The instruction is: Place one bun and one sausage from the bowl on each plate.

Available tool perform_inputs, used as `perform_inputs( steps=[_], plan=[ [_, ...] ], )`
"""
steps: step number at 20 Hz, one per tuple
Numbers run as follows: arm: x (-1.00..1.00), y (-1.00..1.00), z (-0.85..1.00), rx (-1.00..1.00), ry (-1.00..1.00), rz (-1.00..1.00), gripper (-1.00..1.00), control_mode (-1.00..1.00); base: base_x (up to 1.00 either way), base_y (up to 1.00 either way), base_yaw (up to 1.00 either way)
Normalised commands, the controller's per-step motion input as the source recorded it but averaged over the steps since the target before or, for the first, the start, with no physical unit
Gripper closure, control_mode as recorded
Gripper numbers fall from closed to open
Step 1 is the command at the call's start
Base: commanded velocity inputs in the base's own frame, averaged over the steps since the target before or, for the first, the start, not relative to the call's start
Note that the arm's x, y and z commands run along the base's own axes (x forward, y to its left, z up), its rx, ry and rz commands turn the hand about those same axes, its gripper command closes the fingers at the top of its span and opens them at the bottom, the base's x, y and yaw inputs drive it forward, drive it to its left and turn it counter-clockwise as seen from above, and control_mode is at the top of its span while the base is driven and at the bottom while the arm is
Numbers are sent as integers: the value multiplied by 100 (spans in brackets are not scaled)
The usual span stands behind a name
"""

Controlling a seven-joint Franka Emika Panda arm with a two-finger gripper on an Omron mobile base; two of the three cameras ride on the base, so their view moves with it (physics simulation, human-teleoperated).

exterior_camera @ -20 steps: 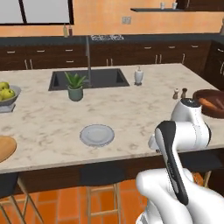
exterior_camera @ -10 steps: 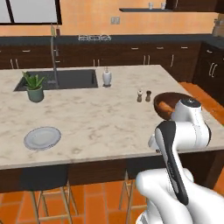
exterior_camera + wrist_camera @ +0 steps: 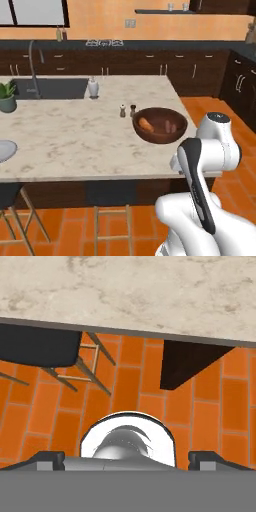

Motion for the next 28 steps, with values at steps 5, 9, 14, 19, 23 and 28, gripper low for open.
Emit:
perform_inputs(
  steps=[5,9,14,19,23,28],
  plan=[
    [0,0,0,0,0,0,-100,100,-14,-100,43],
    [0,0,0,0,0,0,-100,100,-3,-100,49],
    [0,0,0,0,0,0,-100,100,30,-95,51],
    [0,0,0,0,0,0,-100,100,65,-46,54],
    [0,0,0,0,0,0,-100,100,23,-83,55],
    [0,0,0,0,0,0,-100,100,-3,-100,46]
  ],
)
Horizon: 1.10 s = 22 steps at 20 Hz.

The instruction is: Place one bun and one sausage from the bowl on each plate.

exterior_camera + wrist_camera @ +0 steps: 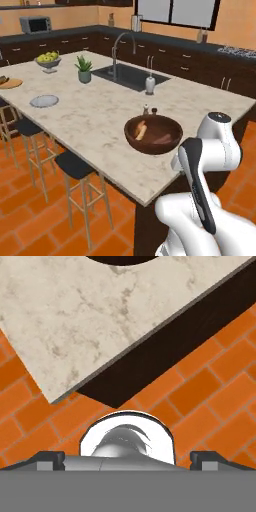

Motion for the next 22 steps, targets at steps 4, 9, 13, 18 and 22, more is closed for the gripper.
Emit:
perform_inputs(
  steps=[4,9,13,18,22],
  plan=[
    [0,0,0,0,0,0,-100,100,16,-58,59],
    [0,0,0,0,0,0,-100,100,7,-79,66],
    [0,0,0,0,0,0,-100,100,0,-78,55],
    [0,0,0,0,0,0,-100,100,0,-39,39],
    [0,0,0,0,0,0,-100,100,0,0,0]
  ],
)
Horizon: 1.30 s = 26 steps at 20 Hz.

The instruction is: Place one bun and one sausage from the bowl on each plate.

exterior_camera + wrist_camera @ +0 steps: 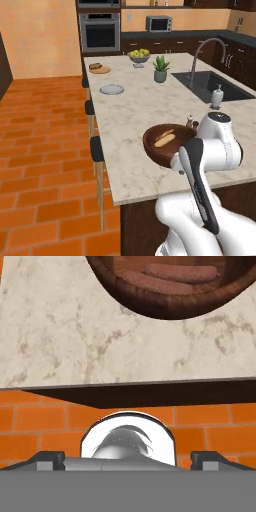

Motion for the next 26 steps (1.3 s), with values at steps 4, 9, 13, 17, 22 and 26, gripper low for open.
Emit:
perform_inputs(
  steps=[4,9,13,17,22,26],
  plan=[
    [21,-19,3,0,10,-11,-100,-100,0,0,0],
    [82,-40,67,-2,33,-34,-100,-100,0,0,0],
    [100,-25,4,4,1,-47,-100,-100,0,0,0],
    [97,-28,-19,10,-1,-51,-100,-100,0,0,0],
    [85,-25,-68,0,8,-36,-100,-100,0,0,0],
    [75,-20,-76,0,10,-25,-100,-100,0,0,0]
  ],
)
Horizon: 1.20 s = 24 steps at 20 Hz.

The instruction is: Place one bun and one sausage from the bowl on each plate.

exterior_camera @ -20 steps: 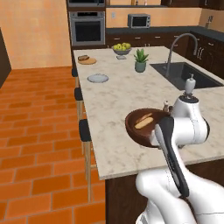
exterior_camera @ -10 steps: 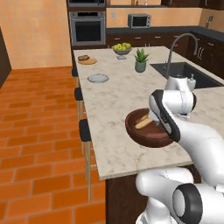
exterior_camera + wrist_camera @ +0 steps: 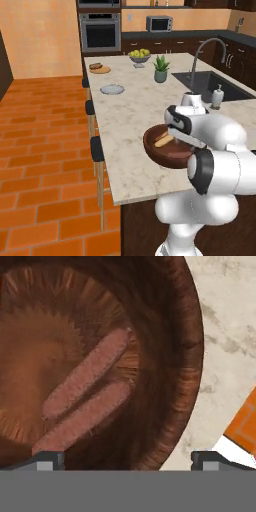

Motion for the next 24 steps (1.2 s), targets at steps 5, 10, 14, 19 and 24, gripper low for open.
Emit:
perform_inputs(
  steps=[5,10,14,19,24],
  plan=[
    [30,-22,-25,2,2,-7,-100,-100,0,0,0],
    [5,0,-40,0,0,0,-100,-100,0,0,0],
    [16,0,-59,0,0,0,-100,-100,0,0,0],
    [25,0,-51,0,3,0,-100,-100,0,0,0],
    [34,0,-19,0,5,1,-100,-100,0,0,0]
  ],
)
